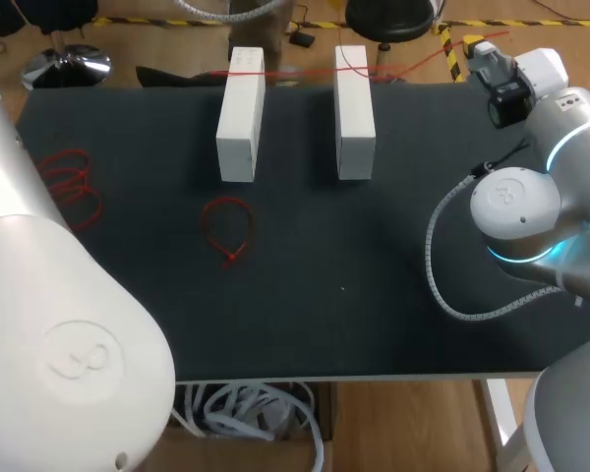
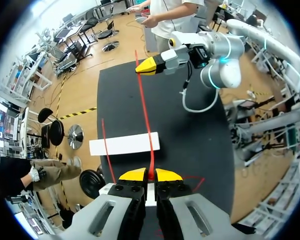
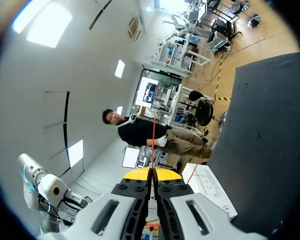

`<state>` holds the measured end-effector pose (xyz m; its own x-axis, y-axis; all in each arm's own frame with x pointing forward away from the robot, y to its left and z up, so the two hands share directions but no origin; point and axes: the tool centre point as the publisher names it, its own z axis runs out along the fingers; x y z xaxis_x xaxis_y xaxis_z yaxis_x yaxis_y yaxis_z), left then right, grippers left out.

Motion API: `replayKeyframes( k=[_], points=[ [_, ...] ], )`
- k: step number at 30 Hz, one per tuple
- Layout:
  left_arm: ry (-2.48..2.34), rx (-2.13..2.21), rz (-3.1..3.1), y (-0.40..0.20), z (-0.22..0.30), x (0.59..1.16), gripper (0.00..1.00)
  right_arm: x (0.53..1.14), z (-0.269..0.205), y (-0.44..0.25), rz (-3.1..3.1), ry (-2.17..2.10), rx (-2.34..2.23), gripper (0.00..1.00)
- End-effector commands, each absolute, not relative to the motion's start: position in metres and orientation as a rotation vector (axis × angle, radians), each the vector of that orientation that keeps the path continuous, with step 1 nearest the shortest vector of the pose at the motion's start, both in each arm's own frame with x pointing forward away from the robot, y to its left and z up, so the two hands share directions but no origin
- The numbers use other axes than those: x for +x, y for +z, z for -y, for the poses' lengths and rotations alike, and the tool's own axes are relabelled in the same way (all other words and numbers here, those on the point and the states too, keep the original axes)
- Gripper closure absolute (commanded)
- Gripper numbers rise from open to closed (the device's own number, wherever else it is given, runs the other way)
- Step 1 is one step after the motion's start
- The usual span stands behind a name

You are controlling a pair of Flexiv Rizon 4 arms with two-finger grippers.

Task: Grab the tape and strap the tape.

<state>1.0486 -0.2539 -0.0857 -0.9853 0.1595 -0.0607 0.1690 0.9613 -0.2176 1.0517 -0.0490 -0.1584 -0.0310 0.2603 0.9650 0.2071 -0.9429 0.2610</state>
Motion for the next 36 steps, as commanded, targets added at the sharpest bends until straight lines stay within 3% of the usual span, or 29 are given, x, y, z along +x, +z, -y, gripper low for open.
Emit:
replayKeyframes(
  k=[1, 29, 36],
  points=[
    [-0.335, 0.267, -3.077, -0.082, 0.257, 1.049, 1.00, 1.052, 0.050, -0.158, -0.526, 2.169, 2.160, 1.00],
    [-0.339, 0.332, -3.088, -0.080, 0.265, 1.052, 1.00, 1.053, 0.050, -0.157, -0.532, 2.165, 2.146, 1.00],
    [-0.339, 0.332, -3.088, -0.080, 0.265, 1.052, 1.00, 1.063, 0.056, -0.142, -0.840, 1.905, 1.919, 1.00]
  ],
)
